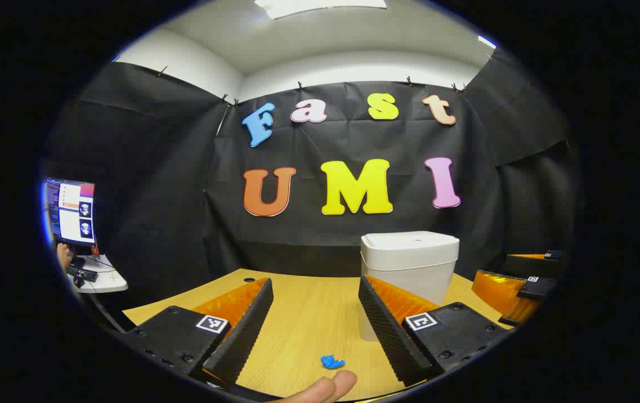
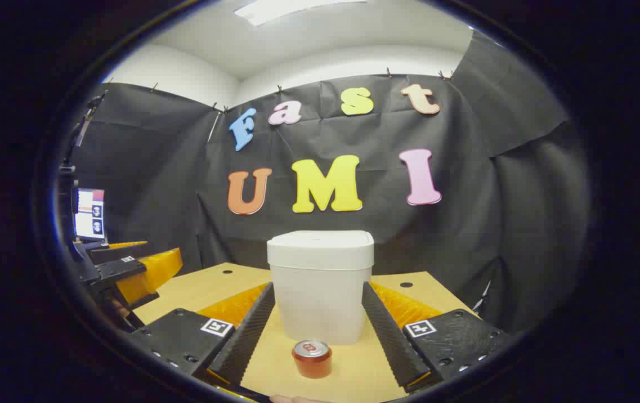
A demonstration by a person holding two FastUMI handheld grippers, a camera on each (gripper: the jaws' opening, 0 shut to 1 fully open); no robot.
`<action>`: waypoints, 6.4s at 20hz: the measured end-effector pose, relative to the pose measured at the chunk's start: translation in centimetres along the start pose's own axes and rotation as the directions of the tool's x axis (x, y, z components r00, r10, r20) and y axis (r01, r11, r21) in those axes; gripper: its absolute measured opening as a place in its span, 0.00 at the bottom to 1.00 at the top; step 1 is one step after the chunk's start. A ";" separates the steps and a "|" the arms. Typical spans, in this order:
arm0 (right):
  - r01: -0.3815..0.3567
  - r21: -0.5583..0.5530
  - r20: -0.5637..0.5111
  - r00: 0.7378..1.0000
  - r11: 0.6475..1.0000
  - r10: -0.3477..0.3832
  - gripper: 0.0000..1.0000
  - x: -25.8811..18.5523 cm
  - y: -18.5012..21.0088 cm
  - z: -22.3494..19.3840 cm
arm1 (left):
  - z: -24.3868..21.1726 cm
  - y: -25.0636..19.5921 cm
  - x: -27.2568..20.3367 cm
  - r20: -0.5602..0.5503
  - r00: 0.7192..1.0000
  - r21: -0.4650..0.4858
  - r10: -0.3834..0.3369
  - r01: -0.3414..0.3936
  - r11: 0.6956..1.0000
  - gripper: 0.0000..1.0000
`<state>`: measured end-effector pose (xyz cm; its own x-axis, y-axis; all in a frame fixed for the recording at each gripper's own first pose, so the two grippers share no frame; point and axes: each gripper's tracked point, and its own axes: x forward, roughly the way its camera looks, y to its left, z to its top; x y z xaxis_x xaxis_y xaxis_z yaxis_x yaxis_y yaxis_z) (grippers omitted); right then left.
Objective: Press the lid of the desktop garbage bin to open it, pick up the crumpled paper on the desktop and throw it into the bin, then pick up the pop can on the desktop and drop it into the bin, and finally close the garbage bin lid.
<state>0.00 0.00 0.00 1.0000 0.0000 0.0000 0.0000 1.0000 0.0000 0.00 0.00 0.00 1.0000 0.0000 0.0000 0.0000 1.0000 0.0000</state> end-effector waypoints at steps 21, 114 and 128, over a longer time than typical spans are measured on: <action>0.044 -0.014 0.046 0.998 0.999 -0.043 0.94 -0.5 -2.0 1.4 | -1.4 -1.8 0.5 -0.016 0.999 0.070 -0.038 0.039 0.997 0.99; 0.024 -0.048 -0.235 0.971 0.999 -0.034 0.96 5.7 -1.8 -6.0 | -22.6 -1.5 2.9 -0.648 0.711 -0.033 -0.273 0.332 0.943 0.92; 0.019 -0.038 -0.433 0.901 0.999 -0.034 0.97 6.4 3.3 -13.3 | -21.5 -1.2 5.5 -0.586 0.782 -0.017 -0.214 0.252 0.968 0.51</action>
<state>6.39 3.31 -13.28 0.9007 -0.0341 -0.4332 0.0195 0.9991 -0.0383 5.54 -1.17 -21.52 0.7817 -0.2136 -0.5860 0.2521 0.9676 -0.0165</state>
